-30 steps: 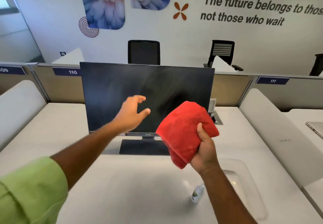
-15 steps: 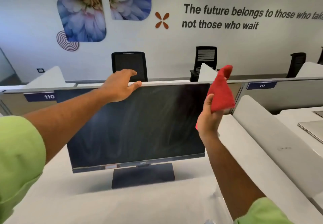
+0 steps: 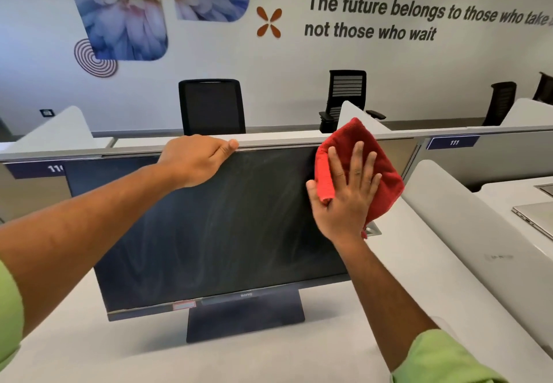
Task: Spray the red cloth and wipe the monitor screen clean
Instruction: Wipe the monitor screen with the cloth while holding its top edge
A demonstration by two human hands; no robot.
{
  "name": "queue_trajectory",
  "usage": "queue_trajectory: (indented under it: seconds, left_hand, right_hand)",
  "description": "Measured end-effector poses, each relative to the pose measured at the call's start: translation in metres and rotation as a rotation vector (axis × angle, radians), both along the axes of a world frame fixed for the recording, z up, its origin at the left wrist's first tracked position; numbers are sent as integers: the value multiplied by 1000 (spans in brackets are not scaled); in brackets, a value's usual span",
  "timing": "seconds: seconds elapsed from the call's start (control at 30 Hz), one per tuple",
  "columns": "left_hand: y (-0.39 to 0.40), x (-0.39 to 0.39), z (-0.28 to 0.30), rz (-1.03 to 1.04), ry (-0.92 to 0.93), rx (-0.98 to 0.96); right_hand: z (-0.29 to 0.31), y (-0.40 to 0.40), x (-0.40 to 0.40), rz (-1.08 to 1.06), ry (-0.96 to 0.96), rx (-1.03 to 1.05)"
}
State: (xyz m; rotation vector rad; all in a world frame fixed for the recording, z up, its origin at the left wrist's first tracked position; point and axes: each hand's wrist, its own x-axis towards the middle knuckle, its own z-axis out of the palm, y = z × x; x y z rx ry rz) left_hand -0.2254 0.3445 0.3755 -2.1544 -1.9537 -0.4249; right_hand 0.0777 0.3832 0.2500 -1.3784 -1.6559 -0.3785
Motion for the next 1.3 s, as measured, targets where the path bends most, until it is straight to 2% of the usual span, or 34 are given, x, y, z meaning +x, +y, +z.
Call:
queue_trajectory:
  seconds: [0.1, 0.17, 0.3, 0.4, 0.5, 0.6, 0.67, 0.83, 0.97, 1.1, 1.3]
  left_hand:
    - [-2, 3, -1, -36, -18, 64]
    - [-1, 1, -2, -30, -23, 68]
    - [5, -5, -4, 1, -10, 63]
    - [7, -4, -4, 1, -7, 60]
    - [7, -3, -4, 0, -9, 67]
    - [5, -1, -3, -3, -21, 79]
    - [4, -1, -2, 2, -27, 76]
    - [4, 0, -1, -2, -35, 69]
    - [6, 2, -1, 8, -36, 49]
    - [8, 2, -1, 23, -3, 46]
    - [9, 2, -2, 5, 29, 70]
  right_hand:
    - [15, 11, 9, -26, 199, -28]
    - [19, 11, -2, -39, 218, -41]
    - [14, 2, -31, -20, 111, -37]
    - [8, -5, -45, 72, -69, 8]
    - [3, -7, -40, 158, -203, 36]
    - [4, 2, -18, 134, -230, 50]
    - [7, 11, -3, 58, -166, 47]
    - [11, 24, 17, -21, 179, -12]
    - [2, 16, 9, 6, 266, -26]
    - [-34, -4, -2, -71, 326, -125]
    - [-107, -45, -20, -229, 557, -233]
